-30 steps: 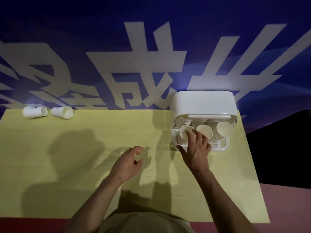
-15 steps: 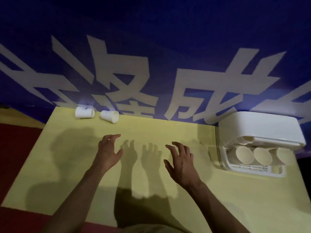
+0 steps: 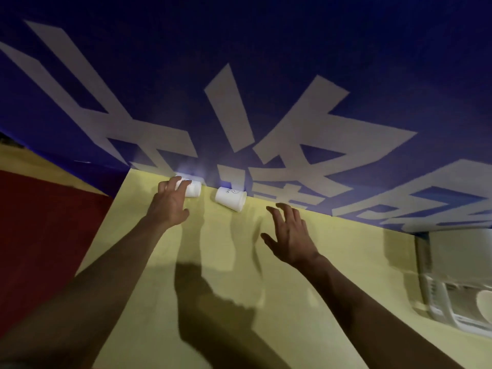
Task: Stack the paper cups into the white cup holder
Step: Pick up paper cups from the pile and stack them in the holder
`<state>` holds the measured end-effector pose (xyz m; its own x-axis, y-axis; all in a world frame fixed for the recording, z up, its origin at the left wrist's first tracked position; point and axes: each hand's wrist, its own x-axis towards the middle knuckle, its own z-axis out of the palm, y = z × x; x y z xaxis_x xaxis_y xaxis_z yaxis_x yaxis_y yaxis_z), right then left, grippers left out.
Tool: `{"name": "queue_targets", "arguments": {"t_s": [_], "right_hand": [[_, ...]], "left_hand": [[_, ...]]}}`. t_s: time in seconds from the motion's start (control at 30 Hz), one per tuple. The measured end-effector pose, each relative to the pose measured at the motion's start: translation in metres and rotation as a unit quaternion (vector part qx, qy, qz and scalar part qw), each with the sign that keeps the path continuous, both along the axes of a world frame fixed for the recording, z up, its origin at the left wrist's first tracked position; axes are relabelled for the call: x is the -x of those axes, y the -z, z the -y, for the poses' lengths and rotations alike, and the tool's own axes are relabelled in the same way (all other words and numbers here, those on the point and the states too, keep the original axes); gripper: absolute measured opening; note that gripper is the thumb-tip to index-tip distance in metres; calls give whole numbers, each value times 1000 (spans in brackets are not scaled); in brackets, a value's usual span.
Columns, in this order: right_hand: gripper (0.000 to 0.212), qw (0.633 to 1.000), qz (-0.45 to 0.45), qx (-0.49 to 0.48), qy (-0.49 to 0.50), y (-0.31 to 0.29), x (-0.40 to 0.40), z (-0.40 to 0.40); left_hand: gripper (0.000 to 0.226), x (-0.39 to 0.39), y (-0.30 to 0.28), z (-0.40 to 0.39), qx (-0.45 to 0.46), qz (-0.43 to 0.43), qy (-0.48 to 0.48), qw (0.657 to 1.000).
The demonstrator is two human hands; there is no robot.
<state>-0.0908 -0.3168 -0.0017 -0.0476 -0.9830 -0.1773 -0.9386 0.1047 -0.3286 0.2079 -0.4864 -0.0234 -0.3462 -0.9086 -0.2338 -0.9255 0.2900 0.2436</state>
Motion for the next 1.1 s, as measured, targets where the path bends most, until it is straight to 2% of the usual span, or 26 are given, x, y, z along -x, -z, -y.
{"name": "queue_targets", "arguments": {"t_s": [0.3, 0.43, 0.5, 0.6, 0.7, 0.83, 0.97, 1.1], "right_hand": [[74, 1000, 7, -24, -18, 46, -53, 90], [72, 999, 4, -46, -27, 63, -67, 100], [72, 998, 10, -59, -12, 71, -70, 103], [69, 997, 20, -75, 12, 78, -69, 103], [69, 994, 60, -84, 19, 78, -66, 99], [60, 993, 110, -39, -16, 73, -63, 77], [60, 986, 168, -9, 14, 43, -46, 23], [65, 984, 171, 30, 45, 18, -13, -39]], "left_hand": [[84, 6, 49, 33, -31, 54, -18, 998], [73, -2, 64, 31, -42, 78, -31, 996], [67, -6, 69, 24, -56, 49, -45, 996], [70, -15, 63, 11, -129, -38, -66, 989], [79, -22, 48, -6, -194, -77, -64, 976], [87, -15, 31, -35, -195, -74, -64, 976], [75, 3, 11, -65, -161, -109, -20, 981], [64, 49, -18, -89, -130, -107, 46, 985]]}}
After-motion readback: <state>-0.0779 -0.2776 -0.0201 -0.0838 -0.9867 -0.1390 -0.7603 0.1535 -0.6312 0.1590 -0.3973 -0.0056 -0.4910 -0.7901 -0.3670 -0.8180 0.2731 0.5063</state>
